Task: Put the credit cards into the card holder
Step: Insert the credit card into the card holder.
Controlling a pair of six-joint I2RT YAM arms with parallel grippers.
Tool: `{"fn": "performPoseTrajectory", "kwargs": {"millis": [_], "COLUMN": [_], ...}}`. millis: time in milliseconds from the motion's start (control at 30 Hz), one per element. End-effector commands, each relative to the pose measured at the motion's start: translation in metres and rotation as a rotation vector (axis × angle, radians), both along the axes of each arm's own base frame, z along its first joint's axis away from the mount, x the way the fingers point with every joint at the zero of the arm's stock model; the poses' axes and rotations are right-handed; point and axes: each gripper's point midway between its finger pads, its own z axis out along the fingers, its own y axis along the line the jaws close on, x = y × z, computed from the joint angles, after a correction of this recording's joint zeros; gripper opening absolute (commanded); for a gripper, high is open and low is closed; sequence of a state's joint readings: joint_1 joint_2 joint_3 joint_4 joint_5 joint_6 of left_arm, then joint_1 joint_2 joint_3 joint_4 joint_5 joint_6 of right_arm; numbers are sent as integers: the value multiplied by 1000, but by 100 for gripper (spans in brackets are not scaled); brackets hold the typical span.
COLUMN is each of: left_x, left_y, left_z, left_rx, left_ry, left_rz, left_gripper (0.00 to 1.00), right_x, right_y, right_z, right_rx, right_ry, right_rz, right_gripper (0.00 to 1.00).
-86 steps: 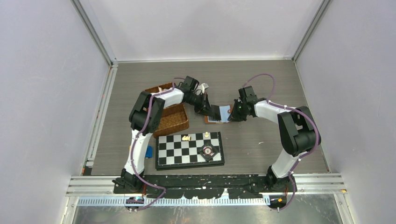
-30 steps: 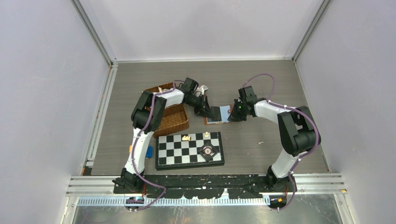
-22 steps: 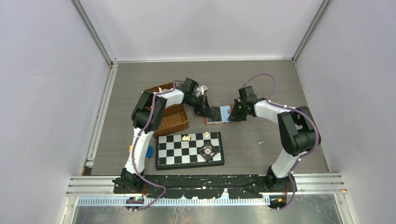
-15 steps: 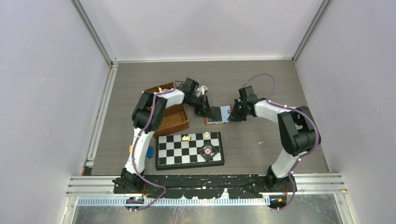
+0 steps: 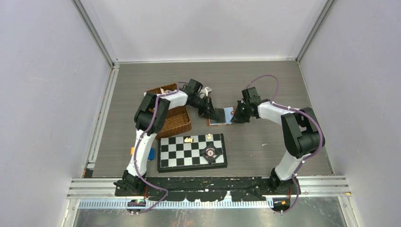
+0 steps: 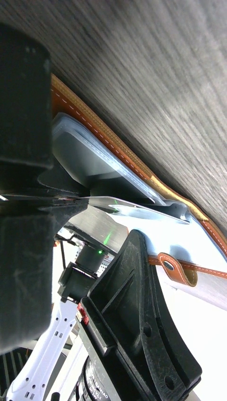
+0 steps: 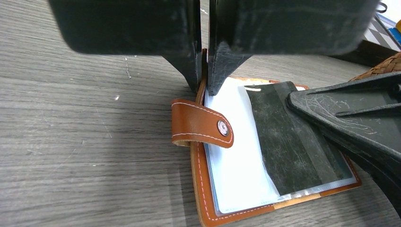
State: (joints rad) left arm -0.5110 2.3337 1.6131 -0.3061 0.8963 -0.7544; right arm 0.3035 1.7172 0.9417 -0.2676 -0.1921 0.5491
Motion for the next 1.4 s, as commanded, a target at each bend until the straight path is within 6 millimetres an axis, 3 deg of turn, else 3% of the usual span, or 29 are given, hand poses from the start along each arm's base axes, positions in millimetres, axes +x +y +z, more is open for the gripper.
{"fn": "performPoseTrajectory", "kwargs": {"millis": [0,200,500,1367], "left_x": [8,3,-3,7], "left_y": [8,22,28,8], "left_z": [-23,-22,-22,-29], "left_rx": [103,121,130,100], "left_ry": [-46,-48,-45,-21], "left_rz": [39,51,47,48], "left_gripper": [0,0,0,0], "right_x": [-1,-1,-1,-2], "right_y": [-9,-11,-12,-12], "right_z": [-7,-8,-9,-9], "right_rx": [-47,-57,-61,-62], "right_ry": [11,14,17,20], "right_rz": [-18,-21,-21,-23], "right_gripper": [0,0,0,1]}}
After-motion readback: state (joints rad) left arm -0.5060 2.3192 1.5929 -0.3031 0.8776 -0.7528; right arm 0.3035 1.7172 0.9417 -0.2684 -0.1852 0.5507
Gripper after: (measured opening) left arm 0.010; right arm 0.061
